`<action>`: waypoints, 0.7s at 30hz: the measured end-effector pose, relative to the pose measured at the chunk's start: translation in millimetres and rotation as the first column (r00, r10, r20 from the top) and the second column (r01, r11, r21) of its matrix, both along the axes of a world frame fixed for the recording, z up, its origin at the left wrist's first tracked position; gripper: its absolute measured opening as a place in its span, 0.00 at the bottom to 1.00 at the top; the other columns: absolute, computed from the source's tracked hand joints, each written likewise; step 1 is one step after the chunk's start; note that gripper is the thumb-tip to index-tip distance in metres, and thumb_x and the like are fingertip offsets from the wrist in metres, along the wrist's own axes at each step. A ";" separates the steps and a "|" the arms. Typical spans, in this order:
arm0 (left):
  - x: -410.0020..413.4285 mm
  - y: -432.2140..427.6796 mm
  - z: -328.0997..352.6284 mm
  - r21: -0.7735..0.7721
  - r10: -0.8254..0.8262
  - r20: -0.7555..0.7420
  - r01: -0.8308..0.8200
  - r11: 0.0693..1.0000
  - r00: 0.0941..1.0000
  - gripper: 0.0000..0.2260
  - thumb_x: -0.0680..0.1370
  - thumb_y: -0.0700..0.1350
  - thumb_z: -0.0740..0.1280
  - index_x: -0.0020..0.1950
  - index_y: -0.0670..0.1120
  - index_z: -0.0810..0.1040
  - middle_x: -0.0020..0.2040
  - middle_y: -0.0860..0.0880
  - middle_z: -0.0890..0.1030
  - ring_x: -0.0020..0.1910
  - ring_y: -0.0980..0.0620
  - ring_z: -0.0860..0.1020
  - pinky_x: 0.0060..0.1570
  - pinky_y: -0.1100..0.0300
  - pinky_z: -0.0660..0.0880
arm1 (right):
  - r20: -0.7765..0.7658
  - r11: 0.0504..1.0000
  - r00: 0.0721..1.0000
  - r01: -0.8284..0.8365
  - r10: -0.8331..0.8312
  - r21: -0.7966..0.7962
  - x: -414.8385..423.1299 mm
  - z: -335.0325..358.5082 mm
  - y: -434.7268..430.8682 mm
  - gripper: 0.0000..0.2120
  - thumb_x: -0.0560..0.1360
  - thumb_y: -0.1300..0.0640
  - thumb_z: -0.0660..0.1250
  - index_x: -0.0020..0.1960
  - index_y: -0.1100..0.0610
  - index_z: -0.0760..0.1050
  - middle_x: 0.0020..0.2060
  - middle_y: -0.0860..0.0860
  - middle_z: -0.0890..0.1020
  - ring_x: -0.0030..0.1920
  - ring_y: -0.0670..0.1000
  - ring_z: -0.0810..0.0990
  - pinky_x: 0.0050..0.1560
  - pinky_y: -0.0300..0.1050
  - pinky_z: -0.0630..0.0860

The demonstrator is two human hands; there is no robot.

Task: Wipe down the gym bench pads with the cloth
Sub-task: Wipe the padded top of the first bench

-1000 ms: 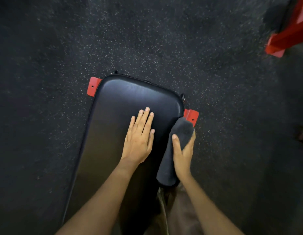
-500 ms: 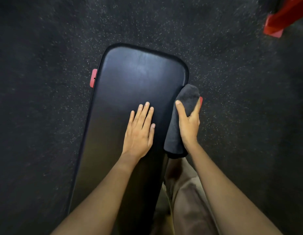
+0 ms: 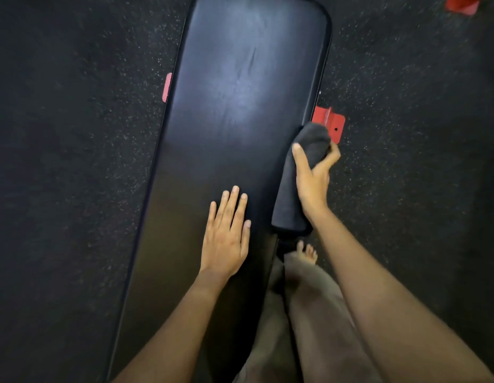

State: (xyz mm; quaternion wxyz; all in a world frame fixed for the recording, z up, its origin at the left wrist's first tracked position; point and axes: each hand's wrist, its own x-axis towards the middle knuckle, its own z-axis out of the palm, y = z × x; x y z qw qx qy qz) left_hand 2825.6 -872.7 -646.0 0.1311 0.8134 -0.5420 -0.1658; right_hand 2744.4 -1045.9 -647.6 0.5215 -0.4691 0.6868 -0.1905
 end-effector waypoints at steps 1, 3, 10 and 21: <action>-1.8 3.8 -1.0 -0.005 0.005 0.012 -0.005 1.000 1.000 0.21 0.81 0.46 0.53 0.73 0.40 0.63 0.74 0.42 0.61 0.75 0.47 0.55 0.74 0.54 0.46 | 0.000 1.000 1.000 0.009 -0.009 -0.022 1.8 0.1 -1.8 0.33 0.75 0.44 0.67 0.74 0.50 0.54 0.70 0.58 0.69 0.67 0.60 0.71 0.64 0.51 0.67; -9.1 14.4 -1.1 -0.012 0.021 0.023 -0.021 1.000 1.000 0.21 0.81 0.46 0.52 0.73 0.40 0.62 0.74 0.42 0.62 0.74 0.47 0.55 0.74 0.55 0.46 | 0.005 0.998 1.000 -0.015 0.016 -0.055 -2.0 4.1 17.2 0.34 0.75 0.43 0.67 0.74 0.49 0.54 0.71 0.56 0.68 0.67 0.60 0.70 0.64 0.53 0.67; -52.1 95.5 -3.9 -0.070 0.113 0.054 -0.109 0.992 0.992 0.21 0.81 0.44 0.53 0.72 0.38 0.65 0.73 0.40 0.64 0.74 0.45 0.57 0.73 0.53 0.48 | 0.090 0.996 0.992 -0.083 0.084 -0.016 -55.2 -3.0 159.1 0.38 0.71 0.39 0.66 0.74 0.50 0.54 0.72 0.55 0.67 0.69 0.56 0.69 0.67 0.52 0.67; -128.3 300.0 0.0 0.006 0.182 0.045 -0.182 0.983 0.982 0.21 0.81 0.45 0.52 0.74 0.40 0.61 0.74 0.41 0.61 0.75 0.46 0.55 0.74 0.54 0.46 | 0.129 0.996 0.988 -0.089 0.087 0.013 -109.9 -3.4 327.3 0.38 0.74 0.45 0.68 0.76 0.52 0.53 0.73 0.56 0.63 0.70 0.54 0.66 0.68 0.47 0.66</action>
